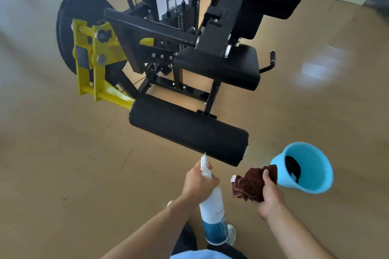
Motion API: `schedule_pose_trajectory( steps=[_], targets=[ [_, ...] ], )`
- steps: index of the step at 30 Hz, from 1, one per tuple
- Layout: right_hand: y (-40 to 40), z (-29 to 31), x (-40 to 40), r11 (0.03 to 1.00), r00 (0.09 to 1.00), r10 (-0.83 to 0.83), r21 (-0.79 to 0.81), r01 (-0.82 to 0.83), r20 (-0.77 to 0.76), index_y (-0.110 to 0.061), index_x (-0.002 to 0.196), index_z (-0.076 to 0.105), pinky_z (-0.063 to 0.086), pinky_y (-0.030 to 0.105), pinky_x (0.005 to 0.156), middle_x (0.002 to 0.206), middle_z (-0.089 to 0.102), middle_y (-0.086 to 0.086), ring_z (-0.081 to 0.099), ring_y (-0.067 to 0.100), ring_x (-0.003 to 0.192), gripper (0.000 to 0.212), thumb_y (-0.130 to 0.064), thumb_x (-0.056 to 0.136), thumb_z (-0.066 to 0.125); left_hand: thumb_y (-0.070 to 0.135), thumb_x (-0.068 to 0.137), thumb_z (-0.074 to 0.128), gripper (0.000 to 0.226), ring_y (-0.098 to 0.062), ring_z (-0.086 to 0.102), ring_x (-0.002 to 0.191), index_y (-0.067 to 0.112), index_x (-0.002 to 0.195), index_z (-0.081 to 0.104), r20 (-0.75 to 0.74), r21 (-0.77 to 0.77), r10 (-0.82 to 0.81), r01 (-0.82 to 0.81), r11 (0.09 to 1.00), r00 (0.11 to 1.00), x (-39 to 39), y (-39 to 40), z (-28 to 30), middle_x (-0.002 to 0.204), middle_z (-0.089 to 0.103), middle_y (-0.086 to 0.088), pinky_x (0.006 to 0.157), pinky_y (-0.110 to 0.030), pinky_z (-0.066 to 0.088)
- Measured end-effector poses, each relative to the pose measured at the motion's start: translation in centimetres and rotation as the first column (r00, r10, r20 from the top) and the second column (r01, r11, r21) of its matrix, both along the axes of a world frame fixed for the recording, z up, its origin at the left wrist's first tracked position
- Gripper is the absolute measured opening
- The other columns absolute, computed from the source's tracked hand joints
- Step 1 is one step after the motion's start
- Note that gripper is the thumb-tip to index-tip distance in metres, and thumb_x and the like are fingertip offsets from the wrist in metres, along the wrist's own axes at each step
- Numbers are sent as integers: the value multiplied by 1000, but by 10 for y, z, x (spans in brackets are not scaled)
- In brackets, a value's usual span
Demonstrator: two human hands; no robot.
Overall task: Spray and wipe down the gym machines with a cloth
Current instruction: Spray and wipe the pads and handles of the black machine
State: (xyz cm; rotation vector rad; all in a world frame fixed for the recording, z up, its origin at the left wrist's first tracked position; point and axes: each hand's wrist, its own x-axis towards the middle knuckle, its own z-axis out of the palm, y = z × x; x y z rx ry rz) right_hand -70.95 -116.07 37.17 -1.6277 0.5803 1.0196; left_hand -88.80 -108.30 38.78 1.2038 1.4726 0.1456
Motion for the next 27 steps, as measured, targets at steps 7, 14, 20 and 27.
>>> schedule_pose_trajectory(
  steps=[7, 14, 20, 27],
  targets=[
    [-48, 17, 42, 991, 1000, -26, 131, 26, -2, -15, 145, 52, 55, 49, 87, 121, 68, 10, 67, 27, 92, 51, -41, 102, 61, 24, 83, 70, 31, -14, 65, 85, 28, 111, 57, 0, -7, -221, 221, 975, 975, 63, -52, -5, 99, 64, 3, 62, -21, 52],
    [-60, 26, 67, 972, 1000, 22, 235, -20, -5, -20, 140, 55, 52, 48, 95, 108, 69, 2, 69, 22, 92, 45, -43, 102, 60, 29, 89, 69, 36, -16, 67, 88, 29, 121, 54, -56, 29, -201, 203, 979, 978, 85, -70, -5, 101, 64, 4, 77, -29, 60],
    [-16, 31, 40, 921, 934, 236, 246, -303, 269, -27, 135, 58, 49, 33, 66, 99, 70, -5, 66, 20, 83, 36, -47, 105, 54, 21, 93, 58, 46, -16, 66, 87, 30, 137, 51, -43, 171, 45, -37, 985, 998, 45, -52, 20, 100, 65, 3, 68, -24, 55],
    [61, 9, -10, 384, -32, 654, -368, -847, 756, -30, 160, 35, 25, 60, 124, 170, 27, 3, 14, 32, 159, 71, -63, 98, 47, 27, 90, 65, 14, -15, 63, 71, 14, 92, 62, -206, 251, 313, -259, 933, 927, -32, 19, 42, 84, 63, -2, 62, -36, 59]
  ],
)
